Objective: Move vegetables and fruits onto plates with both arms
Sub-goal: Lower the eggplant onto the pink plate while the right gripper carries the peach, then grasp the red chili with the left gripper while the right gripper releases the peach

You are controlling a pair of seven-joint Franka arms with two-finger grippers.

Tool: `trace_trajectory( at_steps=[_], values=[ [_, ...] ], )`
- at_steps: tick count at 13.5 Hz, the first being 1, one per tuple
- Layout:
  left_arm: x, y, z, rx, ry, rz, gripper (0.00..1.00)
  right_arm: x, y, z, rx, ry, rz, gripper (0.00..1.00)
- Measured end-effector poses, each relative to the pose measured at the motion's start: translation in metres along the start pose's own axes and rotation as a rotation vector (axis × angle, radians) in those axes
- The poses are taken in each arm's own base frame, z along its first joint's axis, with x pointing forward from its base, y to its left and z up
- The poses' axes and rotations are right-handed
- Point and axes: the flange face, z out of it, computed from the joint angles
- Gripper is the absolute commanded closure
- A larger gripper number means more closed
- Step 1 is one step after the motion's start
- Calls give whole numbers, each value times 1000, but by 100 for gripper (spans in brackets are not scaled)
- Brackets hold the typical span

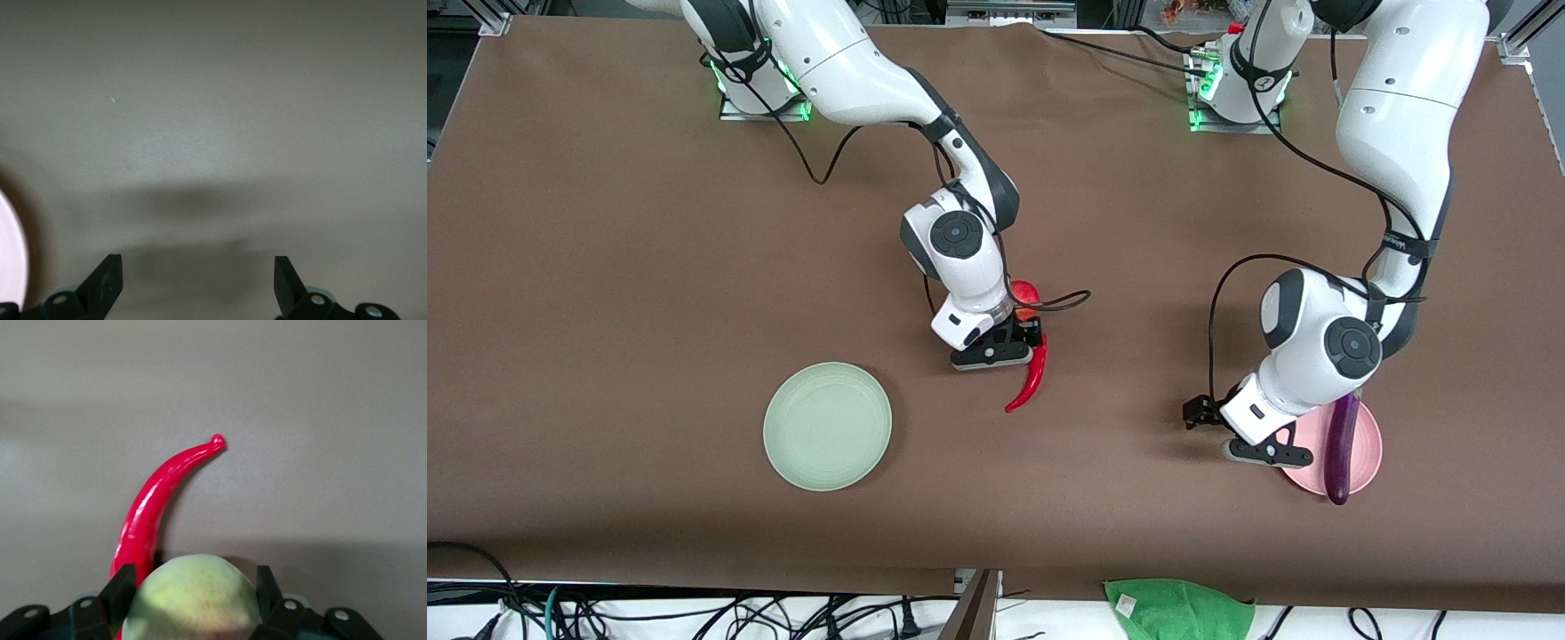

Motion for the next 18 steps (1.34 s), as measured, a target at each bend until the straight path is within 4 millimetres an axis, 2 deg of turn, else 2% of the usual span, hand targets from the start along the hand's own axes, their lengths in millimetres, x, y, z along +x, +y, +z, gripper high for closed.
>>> trace_trajectory(
  at_steps=[3, 6, 9, 11, 13, 14, 16, 18],
  values=[
    [-3, 13, 6, -6, -10, -12, 0, 22, 25, -11, -47, -36, 34, 81],
    [-8, 38, 11, -18, -19, -30, 0, 62, 54, -62, -85, -70, 31, 81],
    [-19, 85, 20, -28, -35, -28, 0, 104, 108, -111, -91, -94, -30, 81],
    [-30, 126, 29, -41, -28, -27, 0, 125, 152, -131, -89, -126, -109, 79],
    [-42, 165, 41, -57, -14, -10, 0, 140, 195, -134, -92, -148, -217, 71],
    [-48, 180, 47, -64, -12, -4, 0, 144, 219, -128, -96, -159, -254, 60],
    [-62, 206, 58, -69, -23, -17, 0, 150, 258, -104, -106, -149, -299, 43],
    [-74, 230, 64, -73, -34, -19, 0, 145, 273, -75, -116, -132, -310, 34]
  ],
)
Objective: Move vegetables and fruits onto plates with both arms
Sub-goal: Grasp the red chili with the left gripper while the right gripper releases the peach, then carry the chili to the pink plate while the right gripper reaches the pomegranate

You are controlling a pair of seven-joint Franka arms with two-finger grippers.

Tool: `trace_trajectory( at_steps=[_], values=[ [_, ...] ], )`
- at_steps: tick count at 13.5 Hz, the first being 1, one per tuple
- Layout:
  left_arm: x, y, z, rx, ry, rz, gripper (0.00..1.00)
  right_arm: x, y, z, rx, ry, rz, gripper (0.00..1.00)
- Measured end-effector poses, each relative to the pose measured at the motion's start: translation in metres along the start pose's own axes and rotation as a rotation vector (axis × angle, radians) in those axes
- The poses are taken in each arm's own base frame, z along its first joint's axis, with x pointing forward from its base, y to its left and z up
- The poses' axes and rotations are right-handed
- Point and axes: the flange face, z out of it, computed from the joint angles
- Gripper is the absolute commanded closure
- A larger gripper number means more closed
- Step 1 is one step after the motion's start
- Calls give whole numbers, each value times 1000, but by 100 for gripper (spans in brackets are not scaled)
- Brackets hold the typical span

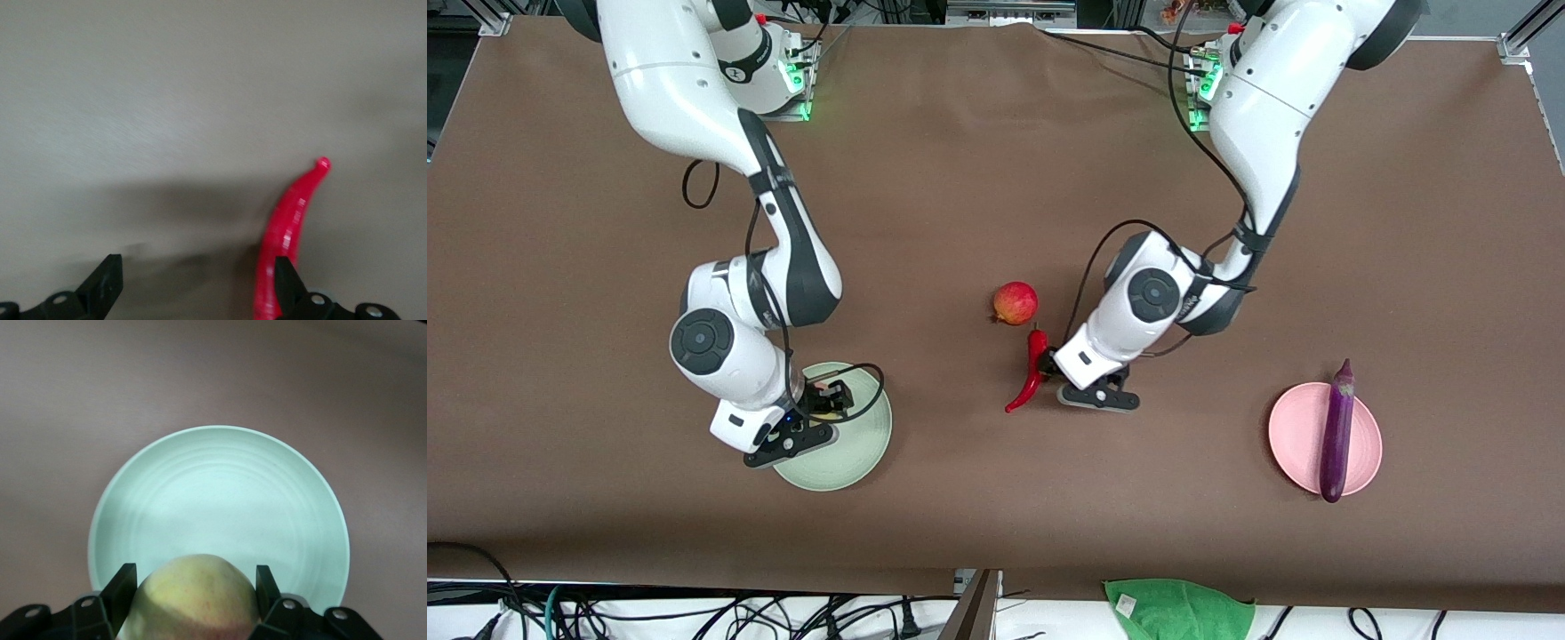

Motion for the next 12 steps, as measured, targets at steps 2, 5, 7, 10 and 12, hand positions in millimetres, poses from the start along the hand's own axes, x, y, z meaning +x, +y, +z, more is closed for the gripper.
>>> trace_trajectory(
  at_steps=[2, 5, 7, 10, 12],
  values=[
    [-9, 13, 6, 0, -10, 7, 0, -2, -9, 14, 0, -1, -11, 25],
    [-14, 21, 14, -9, -1, 17, 0, -3, -16, 10, 6, -18, -20, 6],
    [-22, 32, 21, -9, -8, 5, 12, -5, -17, 6, 12, -47, -21, 2],
    [-37, 52, 31, 46, 14, 24, 92, -7, -19, -4, 21, -82, -22, 1],
    [-39, 56, 30, 57, 26, -8, 100, -6, -20, -12, 24, -90, -13, 1]
  ],
)
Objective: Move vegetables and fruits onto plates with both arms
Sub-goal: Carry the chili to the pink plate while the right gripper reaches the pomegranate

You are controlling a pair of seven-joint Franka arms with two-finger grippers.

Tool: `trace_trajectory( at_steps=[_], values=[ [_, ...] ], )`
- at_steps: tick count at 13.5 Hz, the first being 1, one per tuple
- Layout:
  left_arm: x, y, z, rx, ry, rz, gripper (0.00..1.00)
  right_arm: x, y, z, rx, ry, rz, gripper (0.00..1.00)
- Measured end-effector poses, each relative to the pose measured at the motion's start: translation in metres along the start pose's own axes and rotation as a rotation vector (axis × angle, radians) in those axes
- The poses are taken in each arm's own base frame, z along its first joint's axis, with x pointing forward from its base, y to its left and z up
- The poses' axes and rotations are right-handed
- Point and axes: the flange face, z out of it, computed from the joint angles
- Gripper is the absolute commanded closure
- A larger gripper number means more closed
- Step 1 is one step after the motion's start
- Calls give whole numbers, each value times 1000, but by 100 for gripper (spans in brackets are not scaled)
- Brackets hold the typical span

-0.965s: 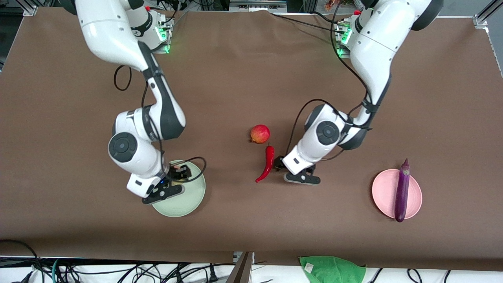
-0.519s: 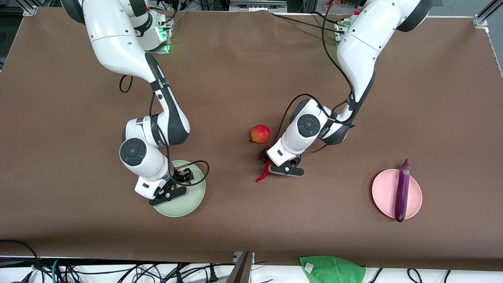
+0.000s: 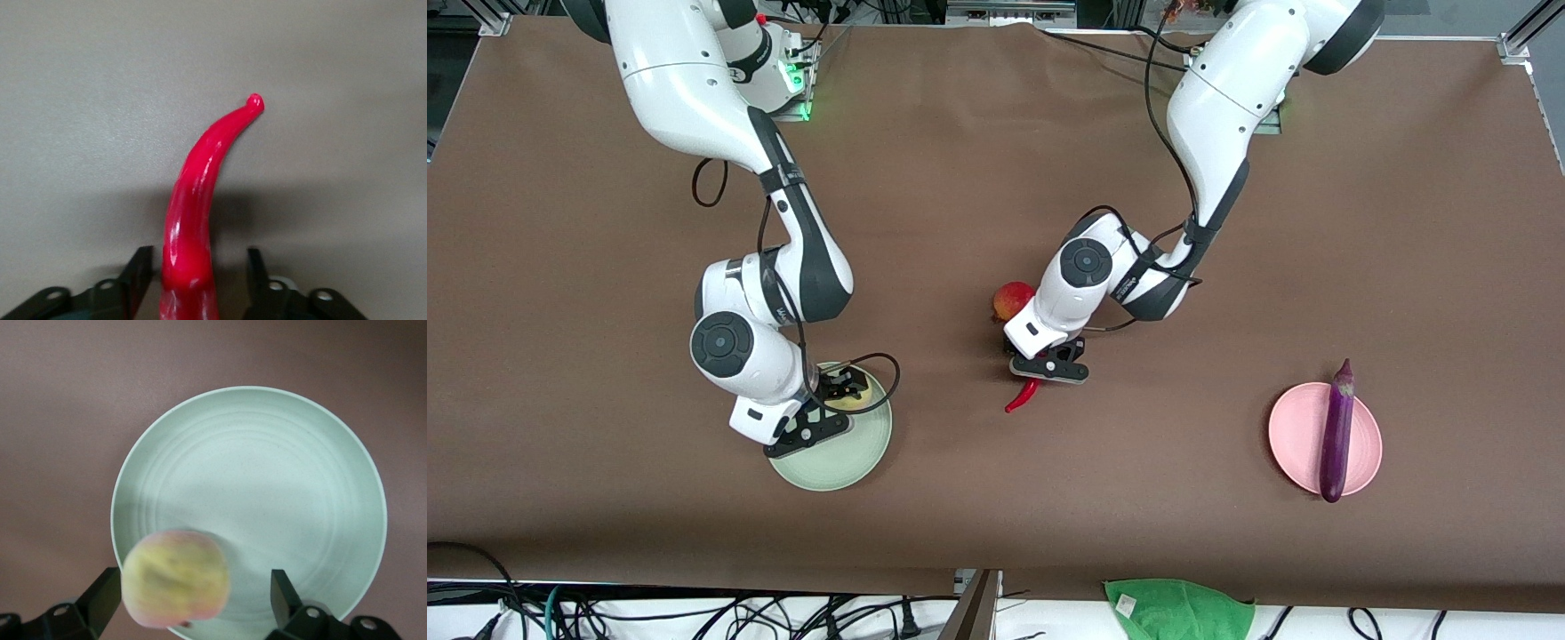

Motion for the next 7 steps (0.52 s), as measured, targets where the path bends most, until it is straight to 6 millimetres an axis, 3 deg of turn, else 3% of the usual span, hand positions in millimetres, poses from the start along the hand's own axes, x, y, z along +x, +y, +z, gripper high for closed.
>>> trace_trajectory(
  at_steps=[4, 7],
  values=[
    [12, -12, -5, -1, 15, -54, 100, -1, -21, -5, 2, -13, 25, 1],
    [55, -71, -28, 0, 53, -79, 100, -1, -37, -5, 2, -14, 26, 1]
  ],
)
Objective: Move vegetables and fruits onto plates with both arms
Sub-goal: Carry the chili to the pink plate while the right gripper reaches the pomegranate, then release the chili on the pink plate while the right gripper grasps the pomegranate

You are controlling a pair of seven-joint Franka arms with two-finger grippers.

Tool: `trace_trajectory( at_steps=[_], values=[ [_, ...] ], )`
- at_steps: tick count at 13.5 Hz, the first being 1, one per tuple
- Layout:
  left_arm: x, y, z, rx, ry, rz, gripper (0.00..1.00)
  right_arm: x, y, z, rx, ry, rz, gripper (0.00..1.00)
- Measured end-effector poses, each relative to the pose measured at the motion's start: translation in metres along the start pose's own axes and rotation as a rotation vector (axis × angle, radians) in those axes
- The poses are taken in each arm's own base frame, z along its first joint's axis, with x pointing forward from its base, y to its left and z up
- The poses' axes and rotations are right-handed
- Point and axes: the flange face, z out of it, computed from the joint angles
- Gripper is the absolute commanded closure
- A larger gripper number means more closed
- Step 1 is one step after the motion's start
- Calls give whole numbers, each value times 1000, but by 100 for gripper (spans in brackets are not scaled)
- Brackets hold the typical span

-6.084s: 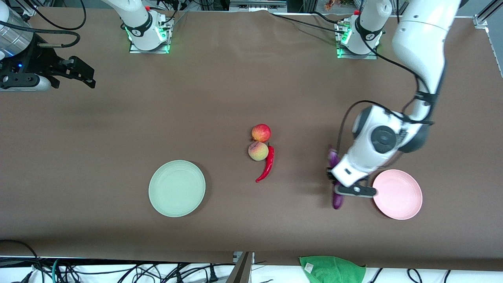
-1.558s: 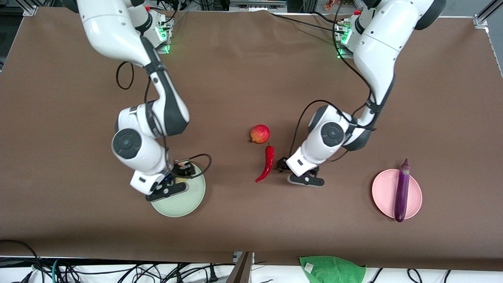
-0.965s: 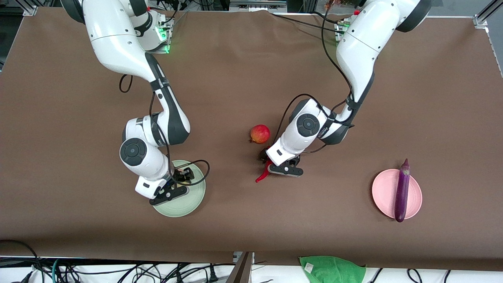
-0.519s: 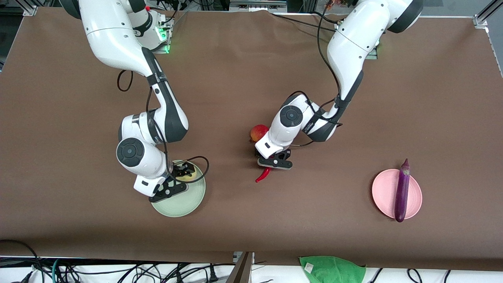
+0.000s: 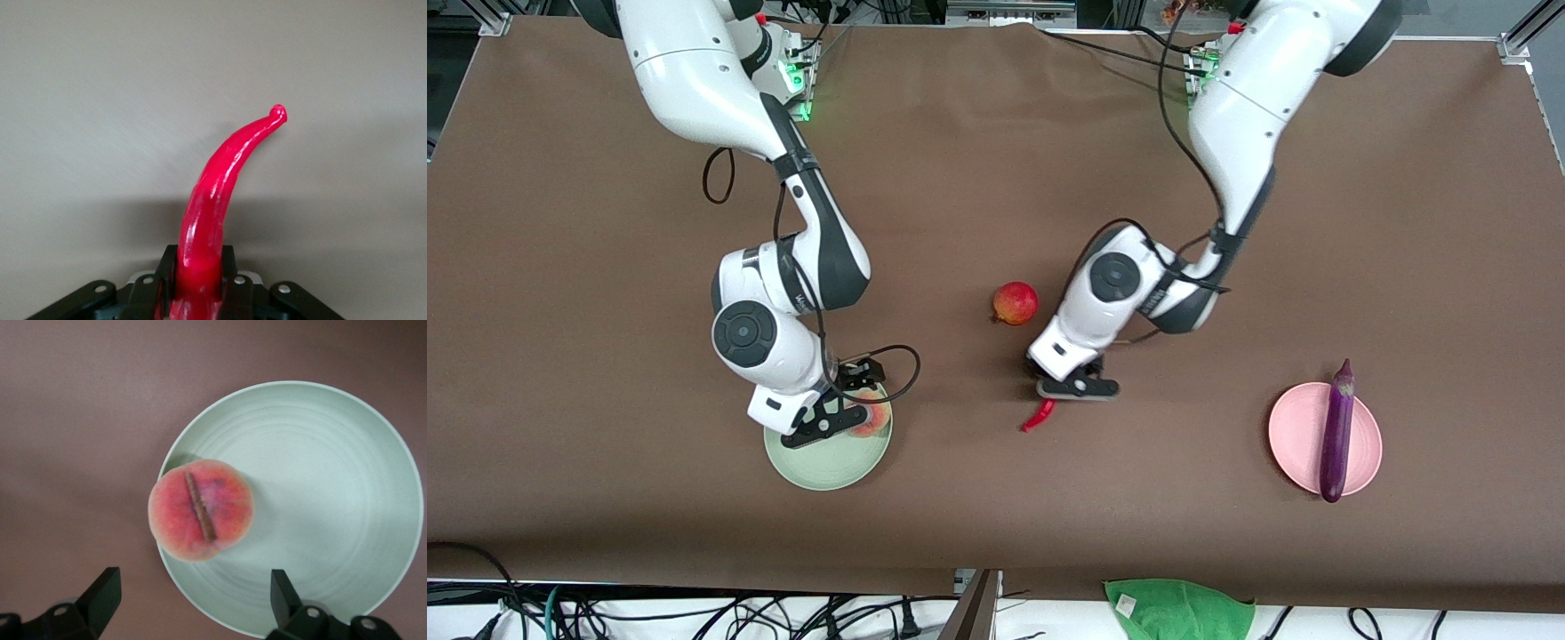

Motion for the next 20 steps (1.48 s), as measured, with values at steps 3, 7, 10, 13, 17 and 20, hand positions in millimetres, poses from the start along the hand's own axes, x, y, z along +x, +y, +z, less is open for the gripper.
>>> trace_trajectory(
  at_steps=[3, 7, 10, 13, 17, 20],
  values=[
    [47, -81, -30, 41, 0, 8, 100, 1, -9, 3, -1, 10, 10, 1],
    [92, -202, -75, 72, -10, 81, 100, 2, -42, 17, 1, 48, 117, 1],
    [102, -264, -83, 92, -13, 112, 100, -3, -90, 19, 12, 59, 226, 1],
    [104, -309, -84, 126, -23, 160, 100, -20, -171, 21, 29, 55, 333, 1],
    [105, -343, -87, 136, -27, 150, 100, -53, -265, 37, 39, 56, 388, 1],
    [103, -363, -88, 137, -31, 122, 100, -65, -283, 44, 26, 31, 408, 1]
  ],
)
